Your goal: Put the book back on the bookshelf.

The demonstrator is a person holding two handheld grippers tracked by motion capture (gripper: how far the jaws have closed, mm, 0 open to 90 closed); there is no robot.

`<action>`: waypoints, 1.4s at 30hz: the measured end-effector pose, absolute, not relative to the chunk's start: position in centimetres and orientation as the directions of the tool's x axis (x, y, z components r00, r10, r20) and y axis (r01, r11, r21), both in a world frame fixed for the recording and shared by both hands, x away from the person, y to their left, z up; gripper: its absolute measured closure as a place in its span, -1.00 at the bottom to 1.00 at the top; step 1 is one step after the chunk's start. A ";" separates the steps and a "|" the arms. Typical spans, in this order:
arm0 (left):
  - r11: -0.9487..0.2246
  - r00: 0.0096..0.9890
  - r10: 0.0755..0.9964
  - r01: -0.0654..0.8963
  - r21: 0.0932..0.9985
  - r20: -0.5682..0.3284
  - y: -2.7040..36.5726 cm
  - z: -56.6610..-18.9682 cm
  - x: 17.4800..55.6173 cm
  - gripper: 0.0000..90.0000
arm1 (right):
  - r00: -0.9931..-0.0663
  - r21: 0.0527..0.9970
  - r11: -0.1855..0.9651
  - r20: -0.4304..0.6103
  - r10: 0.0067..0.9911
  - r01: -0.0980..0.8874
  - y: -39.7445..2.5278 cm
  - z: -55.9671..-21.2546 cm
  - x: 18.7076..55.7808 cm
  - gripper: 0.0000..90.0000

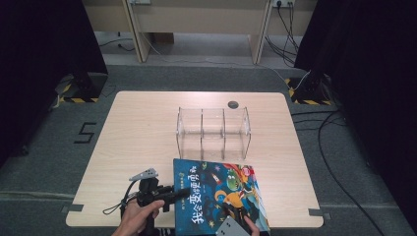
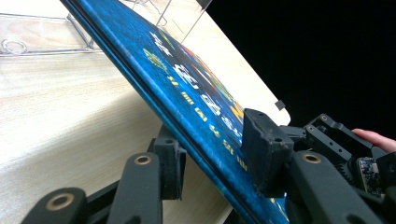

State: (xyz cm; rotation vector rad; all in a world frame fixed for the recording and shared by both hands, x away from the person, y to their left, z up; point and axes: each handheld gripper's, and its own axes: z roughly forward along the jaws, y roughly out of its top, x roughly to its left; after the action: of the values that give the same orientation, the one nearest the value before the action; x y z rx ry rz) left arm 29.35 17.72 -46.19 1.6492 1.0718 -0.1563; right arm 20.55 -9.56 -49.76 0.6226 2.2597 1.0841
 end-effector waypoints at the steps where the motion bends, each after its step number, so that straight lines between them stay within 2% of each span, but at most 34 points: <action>1: 0.018 0.582 0.558 0.704 0.710 -0.592 17.7 -46.2 29.3 0.33 | -0.738 0.804 0.572 -0.286 0.611 0.162 -9.5 -49.8 20.6 -0.71; 3: 0.015 0.583 0.557 0.705 0.709 -0.592 17.6 -46.2 29.3 0.33 | -0.731 0.801 0.579 -0.301 0.612 0.155 -9.4 -49.8 20.6 -0.68; 5: 0.011 0.587 0.548 0.708 0.707 -0.596 17.6 -46.3 29.3 0.32 | -0.709 0.796 0.587 -0.327 0.625 0.150 -9.2 -49.8 20.5 -0.55; 7: 0.008 0.589 0.548 0.706 0.708 -0.594 17.5 -46.3 29.3 0.32 | -0.704 0.788 0.598 -0.342 0.623 0.146 -9.2 -49.7 20.4 -0.50; 11: 0.009 0.591 0.543 0.707 0.707 -0.597 17.5 -46.4 29.5 0.31 | -0.659 0.720 0.693 -0.501 0.561 0.043 -8.4 -49.6 19.1 -0.08; 13: 0.004 0.598 0.543 0.700 0.714 -0.590 17.5 -46.3 29.4 0.30 | -0.637 0.697 0.717 -0.546 0.544 0.015 -8.2 -49.6 18.7 0.00; 17: 0.002 0.612 0.531 0.691 0.723 -0.586 17.4 -46.0 29.4 0.26 | -0.609 0.703 0.711 -0.561 0.561 0.006 -8.2 -49.4 18.2 0.12; 23: 0.009 0.600 0.493 0.721 0.693 -0.630 17.5 -46.1 29.4 0.09 | -0.590 0.762 0.647 -0.523 0.615 0.000 -9.2 -48.4 17.9 0.26; 29: 0.016 0.580 0.449 0.755 0.656 -0.679 17.6 -46.4 29.6 -0.06 | -0.601 0.825 0.565 -0.440 0.667 0.023 -10.4 -47.5 18.1 0.28; 30: 0.015 0.575 0.452 0.760 0.650 -0.682 17.6 -46.5 29.7 -0.18 | -0.605 0.836 0.549 -0.423 0.675 0.028 -10.6 -47.3 18.2 0.29; 35: 0.024 0.551 0.421 0.787 0.616 -0.720 18.0 -46.9 30.1 -0.27 | -0.614 0.866 0.497 -0.367 0.699 0.048 -11.2 -46.8 18.4 0.29; 41: 0.066 0.540 0.425 0.782 0.620 -0.727 18.9 -47.2 30.8 -0.34 | -0.629 0.888 0.455 -0.317 0.710 0.065 -11.8 -46.3 18.7 0.28; 42: 0.094 0.533 0.449 0.770 0.631 -0.717 19.3 -47.1 31.0 -0.35 | -0.628 0.891 0.450 -0.313 0.712 0.067 -11.9 -46.2 18.7 0.28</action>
State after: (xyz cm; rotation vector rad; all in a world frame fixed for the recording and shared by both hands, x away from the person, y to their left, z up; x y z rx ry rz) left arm 30.98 19.33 -47.13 1.5414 1.0829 -0.3262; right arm 18.68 -11.87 -46.21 0.6499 2.0094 1.1931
